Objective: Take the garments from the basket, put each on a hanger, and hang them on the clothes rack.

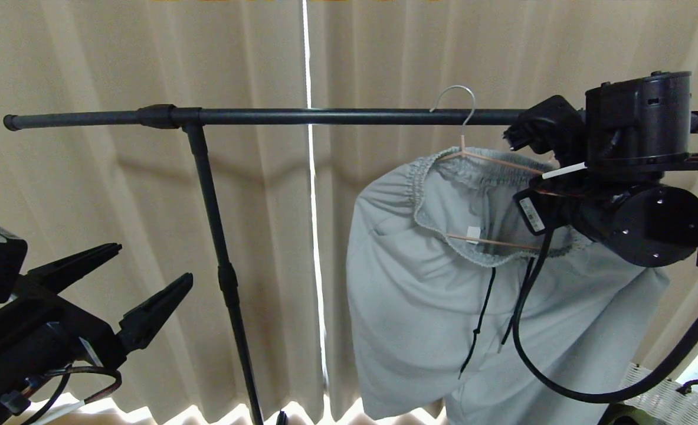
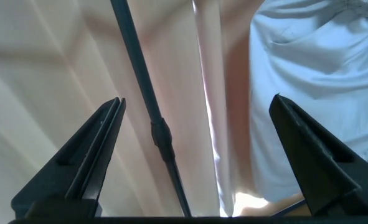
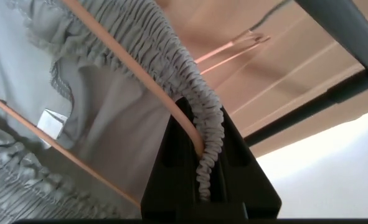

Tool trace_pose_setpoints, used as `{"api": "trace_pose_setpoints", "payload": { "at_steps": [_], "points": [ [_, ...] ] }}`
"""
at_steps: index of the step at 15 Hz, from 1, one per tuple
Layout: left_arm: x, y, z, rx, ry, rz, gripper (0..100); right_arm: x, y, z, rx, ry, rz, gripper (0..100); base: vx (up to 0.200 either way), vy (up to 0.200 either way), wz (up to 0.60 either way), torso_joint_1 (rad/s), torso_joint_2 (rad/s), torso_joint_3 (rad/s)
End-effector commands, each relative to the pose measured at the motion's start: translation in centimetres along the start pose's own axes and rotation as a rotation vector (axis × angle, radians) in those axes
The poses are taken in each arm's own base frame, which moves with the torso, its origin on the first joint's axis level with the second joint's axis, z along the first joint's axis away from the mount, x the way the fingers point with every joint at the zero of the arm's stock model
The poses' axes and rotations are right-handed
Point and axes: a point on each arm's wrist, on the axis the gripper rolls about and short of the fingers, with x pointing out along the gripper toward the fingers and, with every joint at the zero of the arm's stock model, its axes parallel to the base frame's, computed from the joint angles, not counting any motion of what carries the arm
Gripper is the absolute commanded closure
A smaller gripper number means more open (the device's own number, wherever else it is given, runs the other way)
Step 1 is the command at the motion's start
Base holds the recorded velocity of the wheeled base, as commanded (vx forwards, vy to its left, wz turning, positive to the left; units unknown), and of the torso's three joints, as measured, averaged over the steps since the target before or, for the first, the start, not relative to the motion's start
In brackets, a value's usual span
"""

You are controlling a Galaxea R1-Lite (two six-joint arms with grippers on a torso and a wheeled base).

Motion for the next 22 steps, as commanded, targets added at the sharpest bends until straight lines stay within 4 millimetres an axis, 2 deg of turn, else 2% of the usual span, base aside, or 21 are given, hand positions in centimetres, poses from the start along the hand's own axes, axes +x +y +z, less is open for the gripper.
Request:
{"api": "trace_pose_setpoints", "payload": {
  "at_steps": [1, 4, 9, 14, 22],
  "points": [
    [0.0, 0.0, 0.0, 0.000, -0.001, 0.001, 0, 0.2, 0.1, 0.3, -0.005, 0.001, -0.023, 100, 0.000, 0.000, 0.00, 0.000, 0.00, 0.000],
    [-0.2, 0.0, 0.2, -0.001, -0.013, 0.003, 0, 0.0, -0.7, 1.4, -0.017, -0.009, -0.078, 100, 0.000, 0.000, 0.00, 0.000, 0.00, 0.000],
    [-1.4, 0.1, 1.0, -0.001, -0.072, 0.011, 0, 0.6, -0.2, 1.7, -0.036, 0.002, -0.100, 100, 0.000, 0.000, 0.00, 0.000, 0.00, 0.000],
    [-1.6, 0.2, 1.1, -0.001, -0.083, 0.013, 0, 1.0, 1.1, 1.2, -0.070, 0.019, -0.084, 100, 0.000, 0.000, 0.00, 0.000, 0.00, 0.000],
    [-1.6, 0.1, 1.0, 0.000, -0.075, 0.010, 0, -0.3, 3.8, 1.2, -0.114, -0.010, -0.011, 100, 0.000, 0.000, 0.00, 0.000, 0.00, 0.000]
  ]
}}
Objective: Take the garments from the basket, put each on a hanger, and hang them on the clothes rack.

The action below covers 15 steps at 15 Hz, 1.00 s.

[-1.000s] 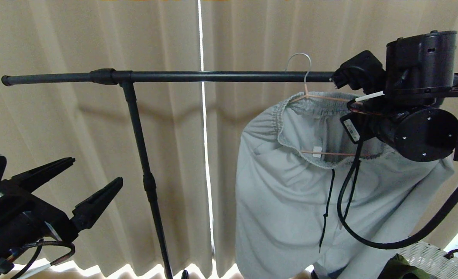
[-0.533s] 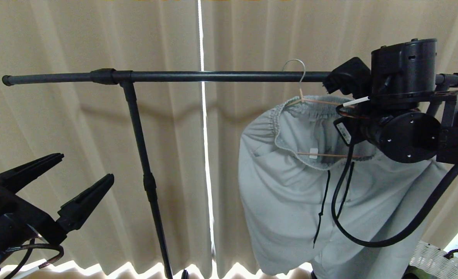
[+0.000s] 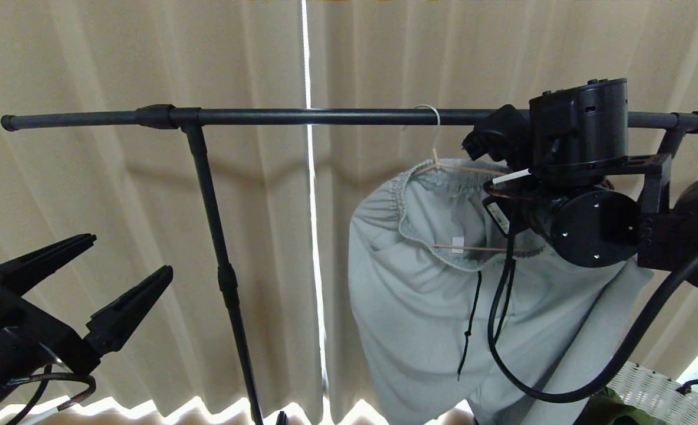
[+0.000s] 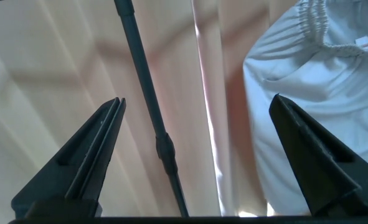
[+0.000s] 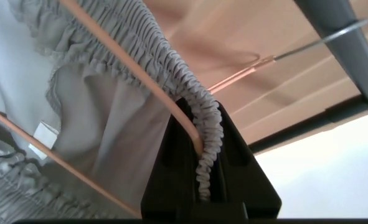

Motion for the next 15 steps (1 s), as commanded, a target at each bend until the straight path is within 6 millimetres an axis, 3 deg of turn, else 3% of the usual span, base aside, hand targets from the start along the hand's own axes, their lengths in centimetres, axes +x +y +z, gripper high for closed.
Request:
{"api": "trace_pose_setpoints", "payload": {
  "at_steps": [1, 4, 5, 15],
  "points": [
    [0.0, 0.0, -0.1, 0.001, 0.003, 0.000, 0, 0.0, 0.5, 0.0, -0.011, 0.000, 0.009, 100, 0.000, 0.000, 0.00, 0.000, 0.00, 0.000],
    [0.0, 0.0, -0.1, 0.001, 0.003, 0.000, 0, -0.1, 0.7, -0.1, -0.014, -0.001, 0.014, 100, 0.000, 0.000, 0.00, 0.000, 0.00, 0.000],
    [0.0, 0.0, -0.1, 0.001, 0.003, 0.000, 0, -0.1, 0.7, -0.1, -0.013, -0.002, 0.016, 0, 0.000, 0.000, 0.00, 0.000, 0.00, 0.000],
    [0.5, -0.4, -0.5, -0.003, 0.030, -0.030, 0, -2.4, 2.3, 0.1, 0.105, -0.069, 0.137, 0, 0.000, 0.000, 0.00, 0.000, 0.00, 0.000]
  ]
}}
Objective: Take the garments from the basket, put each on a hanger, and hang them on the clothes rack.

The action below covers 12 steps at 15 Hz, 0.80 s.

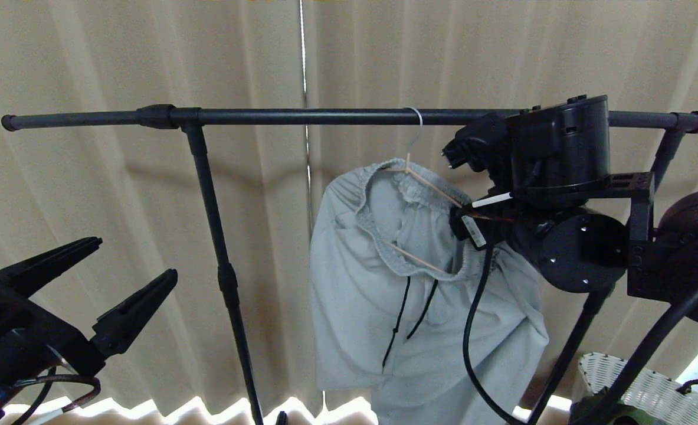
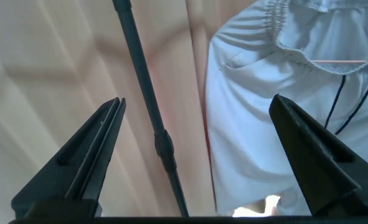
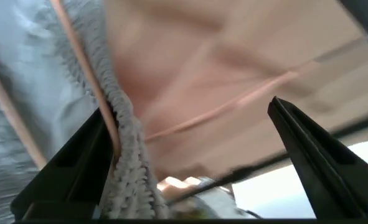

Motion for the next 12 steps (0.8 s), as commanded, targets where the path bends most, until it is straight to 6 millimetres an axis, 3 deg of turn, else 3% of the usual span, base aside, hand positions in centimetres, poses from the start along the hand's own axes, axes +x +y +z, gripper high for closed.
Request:
{"api": "trace_pose_setpoints", "payload": {
  "at_steps": [1, 6, 12],
  "points": [
    [0.46, -0.45, -0.29, -0.003, 0.019, -0.034, 0, -0.36, 0.15, 0.13, 0.006, -0.016, 0.038, 0, 0.000, 0.000, 0.00, 0.000, 0.00, 0.000],
    [0.92, -1.30, -0.34, -0.011, 0.027, -0.091, 0, -0.42, 0.27, 0.08, 0.021, -0.032, 0.110, 0, 0.000, 0.000, 0.00, 0.000, 0.00, 0.000],
    [1.08, -1.34, -0.46, -0.012, 0.035, -0.093, 0, -0.55, 0.82, -0.21, 0.166, -0.048, 0.360, 0, 0.000, 0.000, 0.00, 0.000, 0.00, 0.000]
  ]
}}
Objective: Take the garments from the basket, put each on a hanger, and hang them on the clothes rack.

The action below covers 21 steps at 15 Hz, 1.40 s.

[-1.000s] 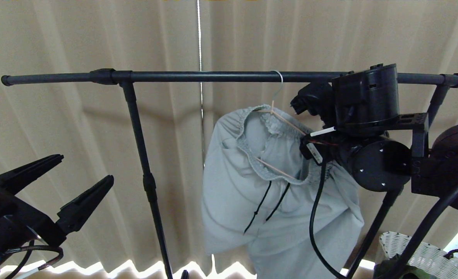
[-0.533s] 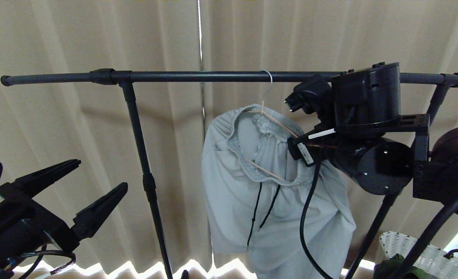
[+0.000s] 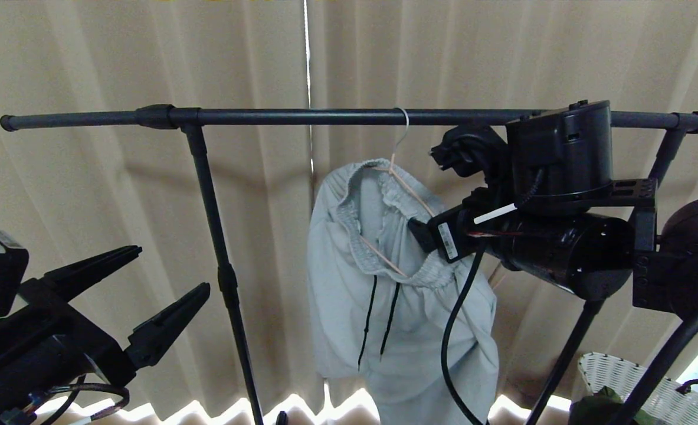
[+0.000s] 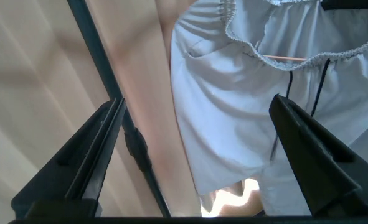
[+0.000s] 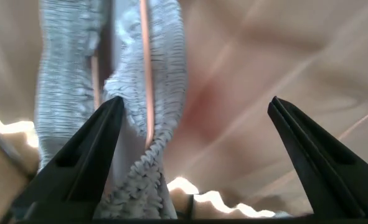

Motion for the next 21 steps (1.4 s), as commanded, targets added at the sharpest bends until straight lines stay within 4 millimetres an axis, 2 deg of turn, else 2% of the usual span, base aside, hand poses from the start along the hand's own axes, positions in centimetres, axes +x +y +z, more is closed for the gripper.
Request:
{"api": "trace_pose_setpoints", "payload": {
  "at_steps": [1, 6, 10, 12, 16, 17, 19, 20, 21],
  "points": [
    [0.1, 0.0, -0.1, 0.000, 0.005, -0.001, 0, -0.1, 0.0, 0.0, 0.029, -0.004, 0.025, 0, 0.000, 0.000, 0.00, 0.000, 0.00, 0.000],
    [0.1, 0.0, -0.1, 0.000, 0.007, -0.001, 0, 0.2, 0.5, -0.6, 0.102, -0.108, 0.140, 0, 0.000, 0.000, 0.00, 0.000, 0.00, 0.000],
    [0.2, 0.0, -0.2, -0.002, 0.014, -0.002, 0, -0.7, -0.1, -0.4, 0.147, -0.227, 0.203, 0, 0.000, 0.000, 0.00, 0.000, 0.00, 0.000],
    [0.2, 0.0, -0.3, -0.002, 0.017, -0.002, 0, -2.4, -1.2, -0.3, 0.160, -0.257, 0.196, 0, 0.000, 0.000, 0.00, 0.000, 0.00, 0.000],
    [-0.1, -0.1, -0.6, 0.000, 0.024, 0.002, 0, -6.3, -5.6, -1.7, 0.150, -0.292, 0.119, 0, 0.000, 0.000, 0.00, 0.000, 0.00, 0.000],
    [-0.2, -0.1, -0.6, 0.001, 0.026, 0.002, 0, -7.6, -7.2, -2.7, 0.138, -0.300, 0.093, 0, 0.000, 0.000, 0.00, 0.000, 0.00, 0.000],
    [-0.1, -0.1, -0.5, -0.002, 0.019, 0.000, 0, -9.6, -8.5, -4.1, 0.127, -0.317, 0.099, 0, 0.000, 0.000, 0.00, 0.000, 0.00, 0.000],
    [0.0, -0.1, -0.5, -0.002, 0.024, -0.001, 0, -9.9, -8.6, -4.4, 0.126, -0.318, 0.099, 0, 0.000, 0.000, 0.00, 0.000, 0.00, 0.000],
    [0.5, -0.1, -0.3, -0.002, 0.021, -0.007, 0, -10.9, -8.8, -6.8, 0.115, -0.279, 0.095, 0, 0.000, 0.000, 0.00, 0.000, 0.00, 0.000]
  ]
}}
